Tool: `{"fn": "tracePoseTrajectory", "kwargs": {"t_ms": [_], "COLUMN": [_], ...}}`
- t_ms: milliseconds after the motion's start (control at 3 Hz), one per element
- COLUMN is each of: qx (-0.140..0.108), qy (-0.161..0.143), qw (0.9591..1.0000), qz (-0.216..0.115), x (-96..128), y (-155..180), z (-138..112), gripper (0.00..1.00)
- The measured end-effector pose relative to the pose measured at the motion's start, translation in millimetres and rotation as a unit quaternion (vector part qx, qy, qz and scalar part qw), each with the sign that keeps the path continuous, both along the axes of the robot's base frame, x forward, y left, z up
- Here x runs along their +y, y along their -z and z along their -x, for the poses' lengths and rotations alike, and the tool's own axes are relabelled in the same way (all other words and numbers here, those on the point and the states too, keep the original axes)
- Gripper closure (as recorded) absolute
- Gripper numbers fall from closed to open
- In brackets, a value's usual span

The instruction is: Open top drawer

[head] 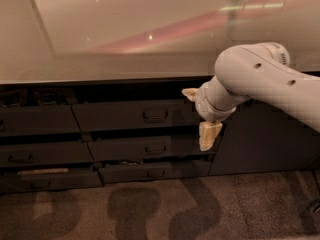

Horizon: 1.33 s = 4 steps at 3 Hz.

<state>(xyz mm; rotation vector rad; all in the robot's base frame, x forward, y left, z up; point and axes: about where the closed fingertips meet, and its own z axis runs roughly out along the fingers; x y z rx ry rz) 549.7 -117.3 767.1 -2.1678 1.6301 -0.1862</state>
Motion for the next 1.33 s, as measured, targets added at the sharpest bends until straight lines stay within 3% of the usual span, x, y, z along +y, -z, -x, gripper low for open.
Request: {"fn": "tracePoseTrajectory", "kwargs": {"t_ms": [333, 1333], "qx": [0.029, 0.034], "qy": [0.007, 0.015], "qw": [0.9994, 0.9993], "qz": [-0.018, -0.004], "x": [-14.6, -16.1], "y": [31.3, 37.3], "z": [-38.0, -41.5], "gripper": [0.00, 0.00]}}
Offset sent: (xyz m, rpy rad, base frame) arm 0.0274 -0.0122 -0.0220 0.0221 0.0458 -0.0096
